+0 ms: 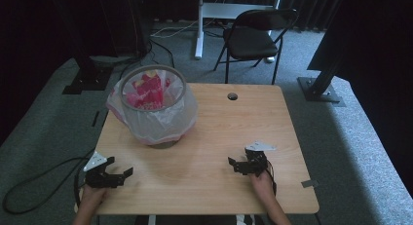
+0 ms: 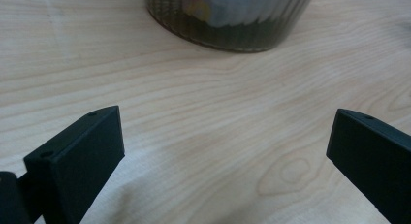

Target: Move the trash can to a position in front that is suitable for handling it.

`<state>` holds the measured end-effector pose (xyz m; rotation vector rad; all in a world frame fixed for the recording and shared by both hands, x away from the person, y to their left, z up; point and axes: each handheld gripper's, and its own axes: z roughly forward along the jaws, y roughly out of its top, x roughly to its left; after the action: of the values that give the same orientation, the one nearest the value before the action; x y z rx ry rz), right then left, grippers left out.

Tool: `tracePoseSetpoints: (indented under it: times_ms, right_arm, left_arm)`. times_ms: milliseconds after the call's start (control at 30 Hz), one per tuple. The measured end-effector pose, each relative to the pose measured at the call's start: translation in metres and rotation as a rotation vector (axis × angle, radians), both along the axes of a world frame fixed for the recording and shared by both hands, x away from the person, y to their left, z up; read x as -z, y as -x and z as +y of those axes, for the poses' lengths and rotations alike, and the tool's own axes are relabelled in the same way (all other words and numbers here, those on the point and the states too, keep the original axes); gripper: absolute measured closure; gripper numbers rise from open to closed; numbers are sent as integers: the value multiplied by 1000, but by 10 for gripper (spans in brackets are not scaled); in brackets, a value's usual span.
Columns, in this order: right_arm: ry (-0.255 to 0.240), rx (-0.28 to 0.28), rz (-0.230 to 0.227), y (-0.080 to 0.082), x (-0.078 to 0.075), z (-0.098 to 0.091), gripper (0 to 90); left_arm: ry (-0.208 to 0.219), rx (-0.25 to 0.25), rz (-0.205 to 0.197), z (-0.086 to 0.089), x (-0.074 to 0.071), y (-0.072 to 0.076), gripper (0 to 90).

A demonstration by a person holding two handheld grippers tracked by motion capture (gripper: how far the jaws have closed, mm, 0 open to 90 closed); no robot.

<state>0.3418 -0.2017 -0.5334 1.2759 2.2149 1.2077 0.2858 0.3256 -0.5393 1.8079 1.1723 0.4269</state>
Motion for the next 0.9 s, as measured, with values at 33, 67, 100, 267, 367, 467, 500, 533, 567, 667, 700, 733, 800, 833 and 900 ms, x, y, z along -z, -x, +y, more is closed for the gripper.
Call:
tracePoseSetpoints:
  times_ms: [33, 67, 100, 267, 367, 467, 500, 533, 567, 667, 700, 733, 800, 833, 900]
  right_arm:
    - [-11, 6, -6, -2, -2, 2, 110]
    - [-30, 12, -10, -4, -3, 3, 110]
    - [-47, 17, -14, -6, -5, 4, 110]
    - [-65, 51, -52, -20, -12, 11, 110]
    - [-75, 68, -51, -29, -16, 14, 110]
    - [-86, 80, -53, -37, -21, 18, 110]
    - [-86, 79, -58, -39, -23, 20, 110]
    - [-86, 77, -63, -42, -25, 23, 110]
    - [-86, 77, -63, -42, -25, 23, 110]
    - [-97, 74, -78, -51, -30, 31, 110]
    - [-104, 66, -82, -54, -32, 33, 111]
    - [-108, 62, -86, -57, -33, 36, 111]
    - [-122, 56, -90, -62, -35, 43, 110]
    - [-124, 53, -93, -65, -37, 47, 111]
    - [-128, 50, -95, -73, -40, 53, 110]
  left_arm:
    - [0, -6, -6, 0, 0, -1, 0]
    - [1, -6, -7, 0, 0, -3, 0]
    - [3, -9, -9, 1, 0, -4, 0]
    - [3, -26, -22, 1, -3, -16, 0]
    - [7, -22, -30, 0, -6, -22, 0]
    - [10, -19, -37, -1, -11, -28, 0]
    - [3, -18, -41, -2, -12, -31, 0]
    - [-8, -18, -47, -3, -14, -33, 0]
    - [-8, -18, -47, -3, -14, -33, 0]
    - [-2, -28, -58, -3, -18, -41, 0]
    - [7, -34, -57, -3, -19, -44, 0]
    - [25, -34, -50, -2, -19, -47, 0]
    - [16, -52, -53, -2, -21, -53, 1]
    - [15, -54, -51, -2, -22, -56, 0]
    - [-51, -73, -56, -5, -23, -62, 0]
